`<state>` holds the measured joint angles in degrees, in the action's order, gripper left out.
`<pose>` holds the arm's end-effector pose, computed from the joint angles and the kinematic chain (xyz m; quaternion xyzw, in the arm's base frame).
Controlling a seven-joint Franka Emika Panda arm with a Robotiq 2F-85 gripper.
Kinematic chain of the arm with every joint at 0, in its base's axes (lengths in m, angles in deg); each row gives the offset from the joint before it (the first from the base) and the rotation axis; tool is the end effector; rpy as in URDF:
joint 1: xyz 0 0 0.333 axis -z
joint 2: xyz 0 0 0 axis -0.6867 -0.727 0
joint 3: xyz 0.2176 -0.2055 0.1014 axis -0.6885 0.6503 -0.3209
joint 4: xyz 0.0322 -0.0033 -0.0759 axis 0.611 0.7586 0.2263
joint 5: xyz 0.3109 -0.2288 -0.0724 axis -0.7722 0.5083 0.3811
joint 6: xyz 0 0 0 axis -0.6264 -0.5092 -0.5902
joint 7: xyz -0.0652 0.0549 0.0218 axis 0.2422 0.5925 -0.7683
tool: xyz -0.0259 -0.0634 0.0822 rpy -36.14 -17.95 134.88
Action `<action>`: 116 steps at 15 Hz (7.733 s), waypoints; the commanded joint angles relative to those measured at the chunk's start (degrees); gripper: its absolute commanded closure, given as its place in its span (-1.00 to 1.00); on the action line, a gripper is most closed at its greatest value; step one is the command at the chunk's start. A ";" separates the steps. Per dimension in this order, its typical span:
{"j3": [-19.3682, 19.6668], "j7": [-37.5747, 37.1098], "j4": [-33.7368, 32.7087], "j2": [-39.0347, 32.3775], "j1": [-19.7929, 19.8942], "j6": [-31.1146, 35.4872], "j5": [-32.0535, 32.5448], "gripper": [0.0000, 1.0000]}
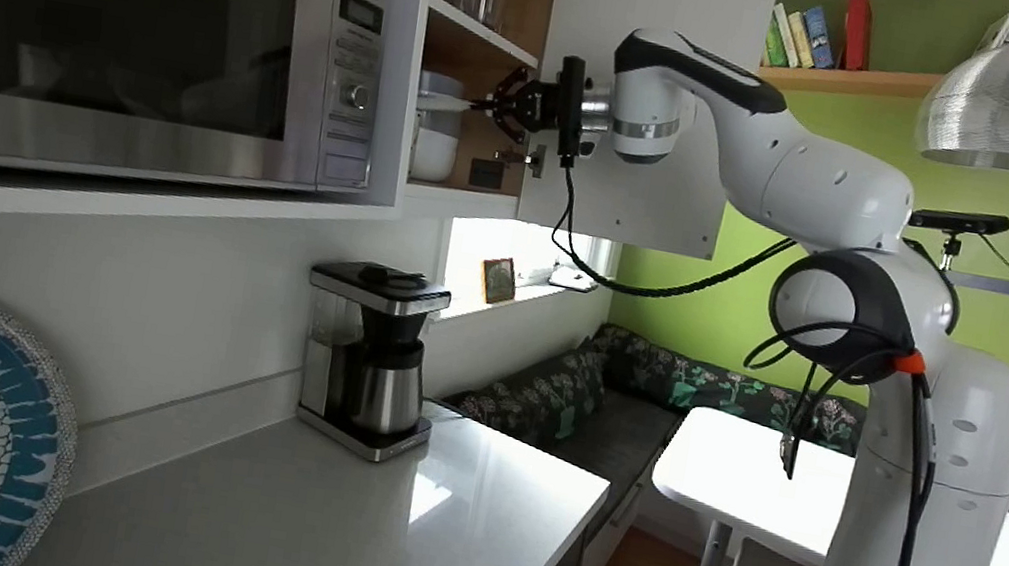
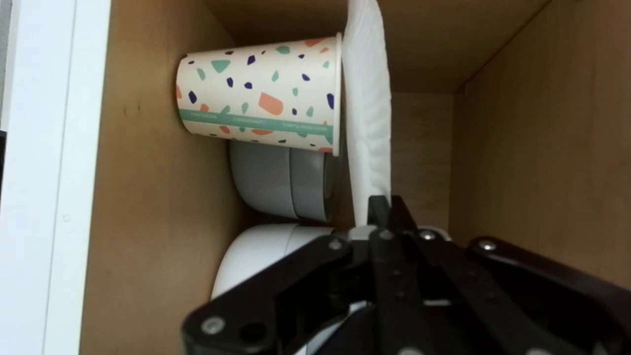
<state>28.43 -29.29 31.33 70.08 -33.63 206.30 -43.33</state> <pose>0.5339 -0.2042 0.8512 -0.6383 0.3951 -0.3659 0.5501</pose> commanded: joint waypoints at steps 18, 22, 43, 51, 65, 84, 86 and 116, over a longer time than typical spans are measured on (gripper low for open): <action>1.38 -3.75 -2.03 0.17 1.87 -5.46 3.48 -0.73; 1.58 -6.57 -0.30 3.16 1.89 -6.63 8.97 -1.00; 0.78 8.56 6.89 24.49 6.50 -37.34 64.86 -1.00; 1.50 26.31 6.61 27.32 6.59 -42.50 82.28 -1.00; 8.66 41.08 0.62 25.13 5.08 -43.55 81.67 -1.00; 29.30 67.05 -4.01 22.25 -7.70 -36.21 58.50 -1.00; 30.72 69.15 -4.15 21.79 -9.01 -35.15 55.85 -1.00; 16.22 41.90 -9.53 21.06 -12.16 -49.08 40.10 -1.00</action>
<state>48.08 16.23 21.15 90.91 -45.69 156.11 -3.32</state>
